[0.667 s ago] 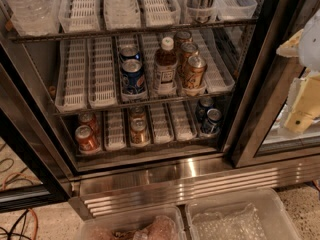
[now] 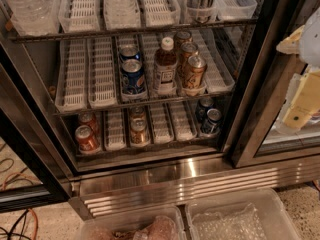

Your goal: Pick water bottle from top shelf of fridge

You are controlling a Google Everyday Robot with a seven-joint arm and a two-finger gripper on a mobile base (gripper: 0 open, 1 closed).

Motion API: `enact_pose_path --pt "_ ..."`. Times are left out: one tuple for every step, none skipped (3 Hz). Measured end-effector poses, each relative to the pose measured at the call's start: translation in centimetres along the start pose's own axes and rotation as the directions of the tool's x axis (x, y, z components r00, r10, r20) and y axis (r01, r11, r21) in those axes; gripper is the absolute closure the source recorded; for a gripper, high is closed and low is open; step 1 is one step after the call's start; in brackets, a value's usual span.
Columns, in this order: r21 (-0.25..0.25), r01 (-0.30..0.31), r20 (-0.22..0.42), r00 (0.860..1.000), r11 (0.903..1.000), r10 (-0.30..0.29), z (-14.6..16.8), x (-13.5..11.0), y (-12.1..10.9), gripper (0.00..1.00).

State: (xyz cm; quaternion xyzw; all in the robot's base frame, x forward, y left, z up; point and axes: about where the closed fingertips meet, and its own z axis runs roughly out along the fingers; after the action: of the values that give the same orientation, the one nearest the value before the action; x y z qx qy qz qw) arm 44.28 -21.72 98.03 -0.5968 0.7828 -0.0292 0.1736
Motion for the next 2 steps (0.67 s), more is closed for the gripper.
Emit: enact_pose_path --pt "0.004 -0.019 0.111 0.994 0.9998 0.019 0.1 -1.4 -1.5 0.00" --pt "0.028 -0.025 0.264 0.964 0.9993 0.017 -0.6 -5.7 -2.9 0.00"
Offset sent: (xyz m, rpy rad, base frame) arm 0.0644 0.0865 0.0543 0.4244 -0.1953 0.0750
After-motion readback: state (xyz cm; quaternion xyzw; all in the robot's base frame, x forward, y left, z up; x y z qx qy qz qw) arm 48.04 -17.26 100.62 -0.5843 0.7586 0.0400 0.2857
